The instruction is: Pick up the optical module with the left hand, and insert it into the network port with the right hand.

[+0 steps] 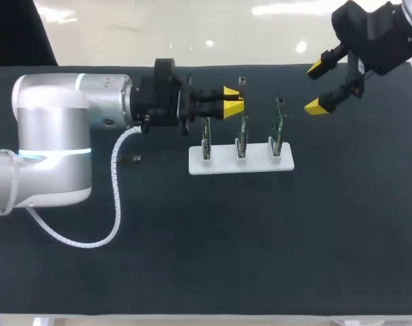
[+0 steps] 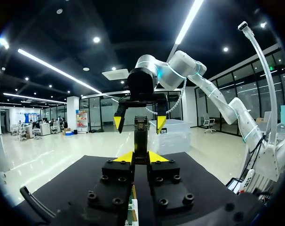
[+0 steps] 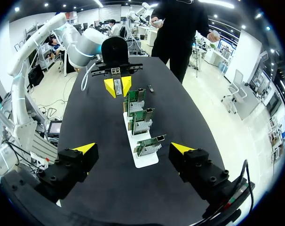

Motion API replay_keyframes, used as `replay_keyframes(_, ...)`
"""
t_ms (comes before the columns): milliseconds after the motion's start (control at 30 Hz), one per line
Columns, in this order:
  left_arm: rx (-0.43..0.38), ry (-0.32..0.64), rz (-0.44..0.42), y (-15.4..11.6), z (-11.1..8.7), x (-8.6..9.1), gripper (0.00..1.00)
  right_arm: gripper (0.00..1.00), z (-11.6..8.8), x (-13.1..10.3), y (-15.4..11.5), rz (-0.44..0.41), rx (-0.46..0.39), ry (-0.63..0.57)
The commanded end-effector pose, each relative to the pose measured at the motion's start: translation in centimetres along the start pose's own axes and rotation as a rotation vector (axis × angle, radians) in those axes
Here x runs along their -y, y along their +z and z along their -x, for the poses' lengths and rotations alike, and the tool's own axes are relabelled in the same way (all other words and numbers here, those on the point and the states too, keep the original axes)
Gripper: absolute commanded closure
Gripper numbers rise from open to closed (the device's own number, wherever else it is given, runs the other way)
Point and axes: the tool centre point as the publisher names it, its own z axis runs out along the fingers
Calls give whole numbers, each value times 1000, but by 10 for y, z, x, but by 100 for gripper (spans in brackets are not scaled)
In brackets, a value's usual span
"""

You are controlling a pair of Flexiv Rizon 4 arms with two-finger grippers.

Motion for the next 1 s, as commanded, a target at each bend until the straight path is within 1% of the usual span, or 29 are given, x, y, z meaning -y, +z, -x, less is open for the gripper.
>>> replay_keyframes(33,1,0,0,1,-1,-1,100,0,0,-1,0,-2,0,0)
replay_keyframes(233,1,0,0,1,-1,-1,100,0,0,-1,0,-2,0,0)
replay_keyframes(300,1,0,0,1,-1,-1,100,0,8,2,0,55,26,5)
replay_keyframes(433,1,0,0,1,-1,-1,100,0,27,4,0,124,35,7)
replay_keyframes(667,1,0,0,1,-1,-1,100,0,58,11,9,164,48,-4)
replay_keyframes(767,1,0,0,1,-1,-1,100,0,69,14,16,210,77,-26)
replay_keyframes(867,1,0,0,1,-1,-1,100,0,80,14,20,209,75,-37)
replay_keyframes(1000,1,0,0,1,-1,-1,100,0,92,5,29,186,74,-14)
